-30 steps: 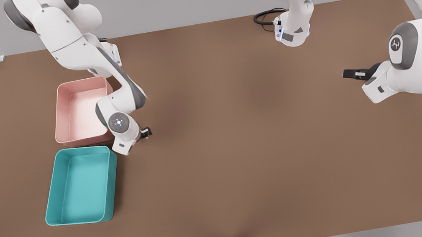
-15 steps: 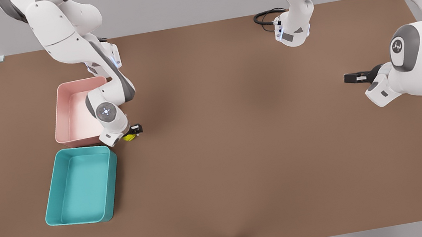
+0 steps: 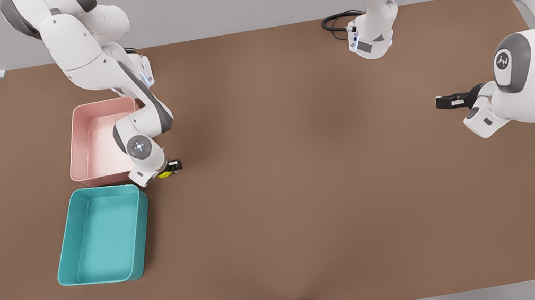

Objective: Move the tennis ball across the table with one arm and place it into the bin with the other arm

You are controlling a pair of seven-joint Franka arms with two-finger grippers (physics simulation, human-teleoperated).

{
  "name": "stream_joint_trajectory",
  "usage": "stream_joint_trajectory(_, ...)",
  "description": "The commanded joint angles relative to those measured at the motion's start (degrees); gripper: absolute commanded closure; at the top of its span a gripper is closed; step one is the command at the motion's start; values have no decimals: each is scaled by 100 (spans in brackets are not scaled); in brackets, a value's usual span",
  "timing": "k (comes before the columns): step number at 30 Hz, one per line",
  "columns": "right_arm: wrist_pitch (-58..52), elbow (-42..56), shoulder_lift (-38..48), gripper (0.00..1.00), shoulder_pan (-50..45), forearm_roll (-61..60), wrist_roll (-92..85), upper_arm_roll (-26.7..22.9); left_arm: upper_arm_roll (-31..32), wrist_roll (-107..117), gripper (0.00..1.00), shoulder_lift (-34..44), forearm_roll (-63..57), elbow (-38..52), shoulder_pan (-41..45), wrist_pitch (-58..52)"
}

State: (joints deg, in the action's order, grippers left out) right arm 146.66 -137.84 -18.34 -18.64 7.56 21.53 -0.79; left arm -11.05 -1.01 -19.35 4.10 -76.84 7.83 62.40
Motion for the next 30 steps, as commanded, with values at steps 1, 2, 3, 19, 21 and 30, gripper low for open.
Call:
stream_joint_trajectory(1, 21, -6, -29, 0, 1, -9, 203, 0, -3, 286, 0, 10, -5, 2, 0, 0)
stream_joint_trajectory(2, 12, -14, -29, 0, 1, -9, 203, 0, -3, 303, 0, 10, -5, 2, 8, 0)
stream_joint_trajectory(3, 3, -14, -38, 0, 1, -9, 203, 0, -3, 295, 0, 10, 3, 2, 8, -8)
stream_joint_trajectory(19, -1332, 1752, 516, 36, 185, -71, -790, 27, 6, 303, 0, 10, 3, 2, 8, -17)
stream_joint_trajectory(21, -1596, 2139, 560, 36, 256, -71, -1764, -412, 6, 303, 0, 10, 3, 2, 17, -17)
stream_joint_trajectory(30, -1491, 2561, -38, 0, 616, -71, -2750, -932, 6, 303, 0, 10, 3, 2, 17, -17)
